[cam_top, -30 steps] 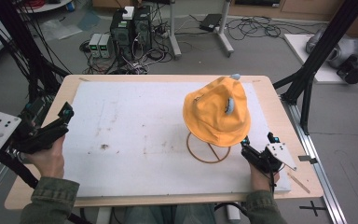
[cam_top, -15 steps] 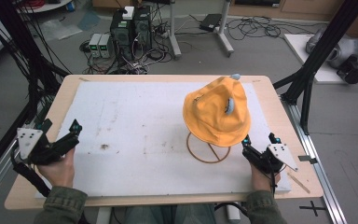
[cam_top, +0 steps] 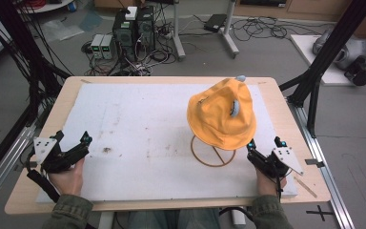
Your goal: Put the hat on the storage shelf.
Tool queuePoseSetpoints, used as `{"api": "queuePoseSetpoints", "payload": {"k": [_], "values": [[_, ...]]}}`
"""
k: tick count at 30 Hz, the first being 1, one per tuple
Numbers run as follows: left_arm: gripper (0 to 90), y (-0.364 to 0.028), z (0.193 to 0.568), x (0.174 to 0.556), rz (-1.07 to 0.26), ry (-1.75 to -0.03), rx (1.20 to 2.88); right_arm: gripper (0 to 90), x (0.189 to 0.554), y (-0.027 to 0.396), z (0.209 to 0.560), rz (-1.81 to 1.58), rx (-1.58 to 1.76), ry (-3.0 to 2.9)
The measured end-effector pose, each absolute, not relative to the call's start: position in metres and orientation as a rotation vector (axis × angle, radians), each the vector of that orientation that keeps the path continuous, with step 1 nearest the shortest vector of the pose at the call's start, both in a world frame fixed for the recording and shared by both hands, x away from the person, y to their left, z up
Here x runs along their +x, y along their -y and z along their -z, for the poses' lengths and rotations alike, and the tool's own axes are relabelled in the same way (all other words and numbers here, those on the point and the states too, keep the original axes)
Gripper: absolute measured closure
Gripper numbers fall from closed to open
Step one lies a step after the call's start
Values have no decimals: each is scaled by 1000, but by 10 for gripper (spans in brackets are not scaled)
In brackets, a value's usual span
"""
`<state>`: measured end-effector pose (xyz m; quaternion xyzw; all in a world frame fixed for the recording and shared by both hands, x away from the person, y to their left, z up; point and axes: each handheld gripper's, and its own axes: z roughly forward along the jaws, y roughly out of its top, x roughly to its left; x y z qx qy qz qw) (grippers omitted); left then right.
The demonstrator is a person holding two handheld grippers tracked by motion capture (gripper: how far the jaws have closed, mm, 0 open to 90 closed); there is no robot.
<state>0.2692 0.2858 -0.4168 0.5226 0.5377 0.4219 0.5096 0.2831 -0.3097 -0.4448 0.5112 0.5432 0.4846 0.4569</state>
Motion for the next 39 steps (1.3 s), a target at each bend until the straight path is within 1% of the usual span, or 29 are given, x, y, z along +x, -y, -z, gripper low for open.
{"api": "queuePoseSetpoints", "payload": {"k": [7, 16, 23, 39], "values": [[128, -288, 418, 266, -1033, -1319, 1235, 124, 283, 310, 445, -1208, 1262, -1328], [128, -285, 418, 265, -1012, -1314, 1242, 124, 285, 309, 445, -1209, 1260, -1338], [128, -281, 418, 264, -1022, -1305, 1262, 124, 285, 307, 443, -1221, 1253, -1337], [128, -281, 419, 264, -1002, -1320, 1251, 124, 286, 304, 442, -1225, 1244, -1343]]}}
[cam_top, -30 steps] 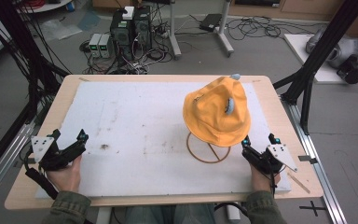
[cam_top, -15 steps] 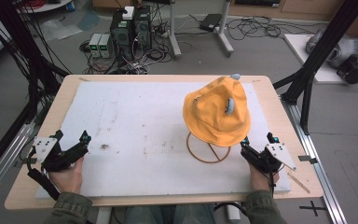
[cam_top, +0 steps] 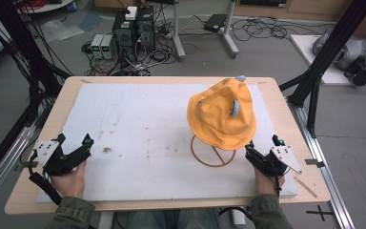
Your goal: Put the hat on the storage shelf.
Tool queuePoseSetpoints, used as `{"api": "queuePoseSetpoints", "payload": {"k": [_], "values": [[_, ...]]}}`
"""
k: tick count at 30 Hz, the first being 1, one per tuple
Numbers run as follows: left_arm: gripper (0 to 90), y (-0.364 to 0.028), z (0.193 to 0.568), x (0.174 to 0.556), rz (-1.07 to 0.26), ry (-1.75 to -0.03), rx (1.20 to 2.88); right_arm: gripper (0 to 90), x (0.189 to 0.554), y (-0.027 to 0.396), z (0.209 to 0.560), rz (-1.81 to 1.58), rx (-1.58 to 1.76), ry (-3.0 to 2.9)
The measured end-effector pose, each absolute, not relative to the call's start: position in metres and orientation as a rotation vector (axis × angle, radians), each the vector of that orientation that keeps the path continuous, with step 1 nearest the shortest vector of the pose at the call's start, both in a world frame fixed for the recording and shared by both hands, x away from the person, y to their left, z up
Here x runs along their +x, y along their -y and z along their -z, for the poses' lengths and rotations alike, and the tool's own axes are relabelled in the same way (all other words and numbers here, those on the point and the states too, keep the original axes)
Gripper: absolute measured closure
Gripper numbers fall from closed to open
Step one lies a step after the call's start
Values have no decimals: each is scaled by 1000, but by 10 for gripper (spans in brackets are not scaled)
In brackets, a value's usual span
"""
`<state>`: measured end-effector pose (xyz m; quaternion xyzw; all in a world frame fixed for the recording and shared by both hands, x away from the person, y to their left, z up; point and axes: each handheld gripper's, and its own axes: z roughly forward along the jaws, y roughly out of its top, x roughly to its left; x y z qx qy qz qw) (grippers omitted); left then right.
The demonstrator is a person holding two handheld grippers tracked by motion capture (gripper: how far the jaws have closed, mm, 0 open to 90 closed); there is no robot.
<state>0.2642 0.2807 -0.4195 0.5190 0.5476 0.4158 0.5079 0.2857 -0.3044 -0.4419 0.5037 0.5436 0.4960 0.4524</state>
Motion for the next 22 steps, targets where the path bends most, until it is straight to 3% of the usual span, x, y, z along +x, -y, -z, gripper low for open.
{"api": "queuePoseSetpoints", "payload": {"k": [22], "values": [[129, -286, 420, 259, -993, -1314, 1231, 124, 286, 307, 443, -1213, 1247, -1348]]}}
